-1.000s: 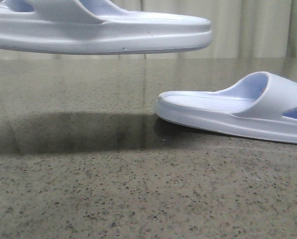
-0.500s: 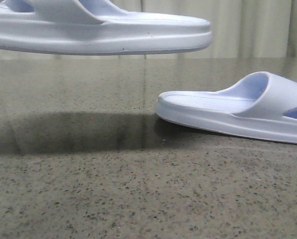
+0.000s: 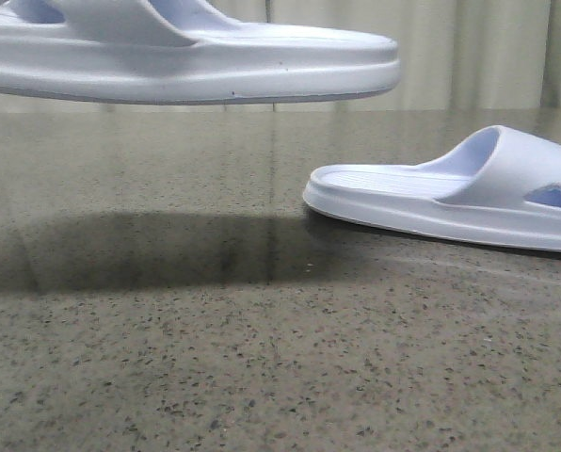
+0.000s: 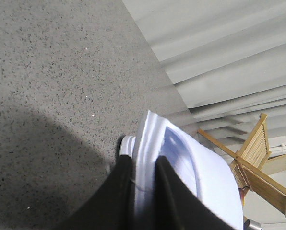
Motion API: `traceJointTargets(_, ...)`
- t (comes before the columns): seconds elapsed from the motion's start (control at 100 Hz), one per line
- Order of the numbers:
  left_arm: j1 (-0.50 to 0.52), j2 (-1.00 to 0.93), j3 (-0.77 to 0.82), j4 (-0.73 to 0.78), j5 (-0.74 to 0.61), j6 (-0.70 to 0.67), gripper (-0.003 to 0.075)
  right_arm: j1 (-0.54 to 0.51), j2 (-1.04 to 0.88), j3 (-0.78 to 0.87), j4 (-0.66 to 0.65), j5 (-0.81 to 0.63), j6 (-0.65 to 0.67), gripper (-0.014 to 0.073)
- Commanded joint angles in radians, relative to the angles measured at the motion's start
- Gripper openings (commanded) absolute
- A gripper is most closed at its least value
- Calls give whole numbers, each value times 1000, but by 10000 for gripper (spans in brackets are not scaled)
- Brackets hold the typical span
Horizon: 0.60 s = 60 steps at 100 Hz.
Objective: Insert blue slippers together front up
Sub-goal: 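Lift the other slipper with the right gripper toward the left one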
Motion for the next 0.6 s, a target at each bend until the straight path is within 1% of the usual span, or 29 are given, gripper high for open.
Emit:
traceJointTargets(0.0, -1, -5, -36, -48, 13, 0, 16, -7, -8, -26, 2, -129, -4, -107)
traceJointTargets(0.15, -1, -5, -36, -48, 12, 0, 16, -5, -36, -66, 1, -216, -4, -107)
traceJointTargets(0.24, -1, -5, -36, -44, 11, 0, 16, -5, -75, -113, -24, -233, -6, -107)
traceJointTargets(0.34, -1, -5, -36, -44, 3, 0, 16, -5, -131, -183, -65, -216, -13, -107)
traceJointTargets(0.47, -1, -3, -36, -42, -1, 0, 16, -5, -178, -314, -108, -79, -13, -107)
traceJointTargets(0.59, -1, -3, -36, -42, -1, 0, 16, -5, -197, -439, -106, 126, -13, -107)
